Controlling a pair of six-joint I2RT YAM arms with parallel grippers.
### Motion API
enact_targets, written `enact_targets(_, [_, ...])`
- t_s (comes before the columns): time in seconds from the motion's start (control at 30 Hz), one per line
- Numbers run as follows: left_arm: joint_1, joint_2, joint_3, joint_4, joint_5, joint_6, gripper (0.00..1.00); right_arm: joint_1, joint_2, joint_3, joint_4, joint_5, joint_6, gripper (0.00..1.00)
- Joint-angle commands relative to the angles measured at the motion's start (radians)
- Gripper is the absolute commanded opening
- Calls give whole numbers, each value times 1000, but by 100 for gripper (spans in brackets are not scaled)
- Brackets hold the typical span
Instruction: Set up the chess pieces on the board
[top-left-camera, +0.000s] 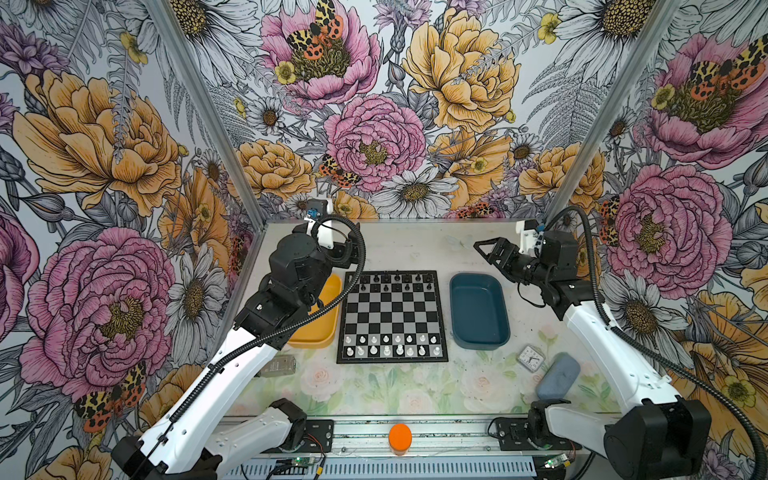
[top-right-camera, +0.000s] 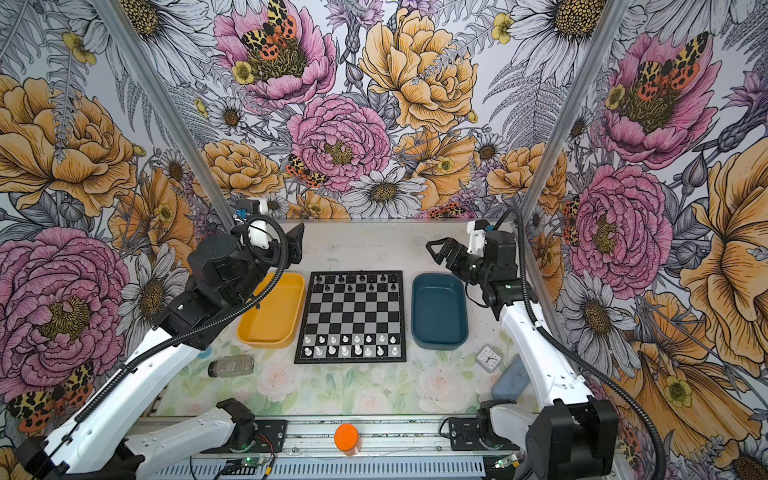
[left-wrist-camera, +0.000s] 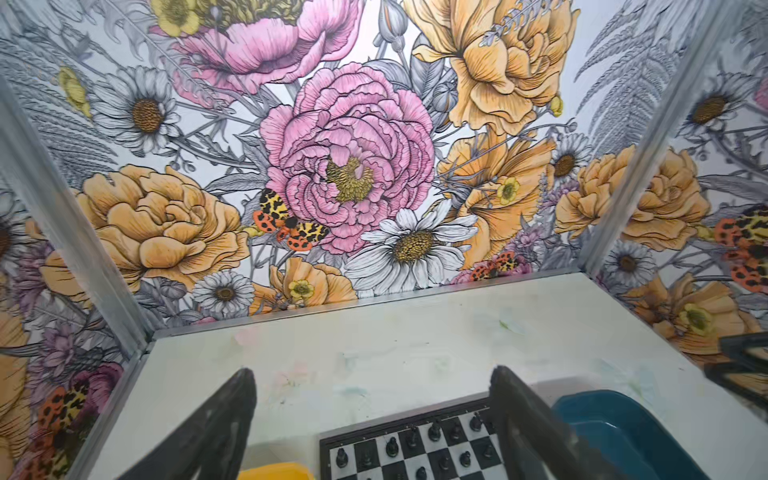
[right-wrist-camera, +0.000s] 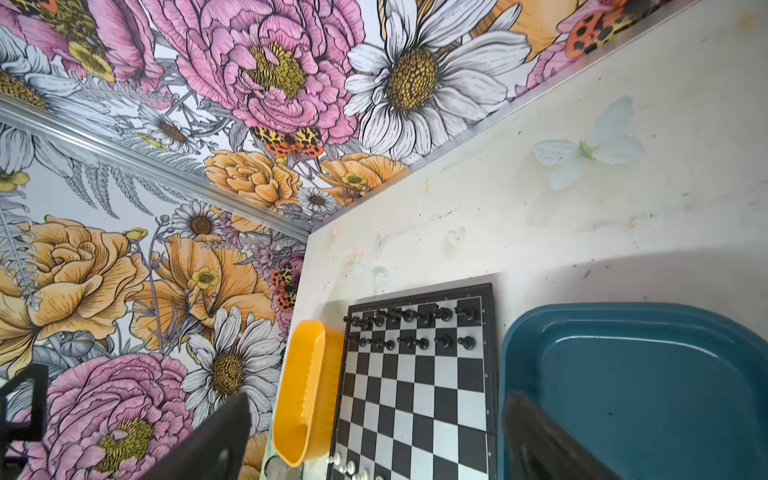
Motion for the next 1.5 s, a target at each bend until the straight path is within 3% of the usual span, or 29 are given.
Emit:
enact_targets(0.0, [39, -72, -98, 76, -94, -17, 99, -1, 4, 78, -113, 85, -109, 100])
enact_targets(0.1, [89, -130, -193, 104, -105, -29, 99, -2, -8, 116, -168, 186, -182, 100])
enact_targets(0.3, [218, -212, -405, 182, -128, -47, 99, 3, -95, 62, -157, 566, -353, 100])
enact_targets(0.47, [254, -273, -635, 462, -227, 0, 99, 5, -191, -137, 18, 747, -531, 100])
enact_targets(0.7, [299, -198, -730, 613, -207, 31, 99, 6, -277, -489, 474, 771, -666, 100])
enact_targets(0.87, [327, -76, -825, 773, -174, 25, 99, 5, -189, -627, 699, 776, -710, 100])
enact_targets(1.1, [385, -5, -954, 991, -92, 16, 99, 8, 1, -709, 936, 769, -716, 100])
enact_targets(1.47, [431, 296, -1005, 1392, 45, 59, 99, 8, 173, -714, 1132, 768, -734, 100])
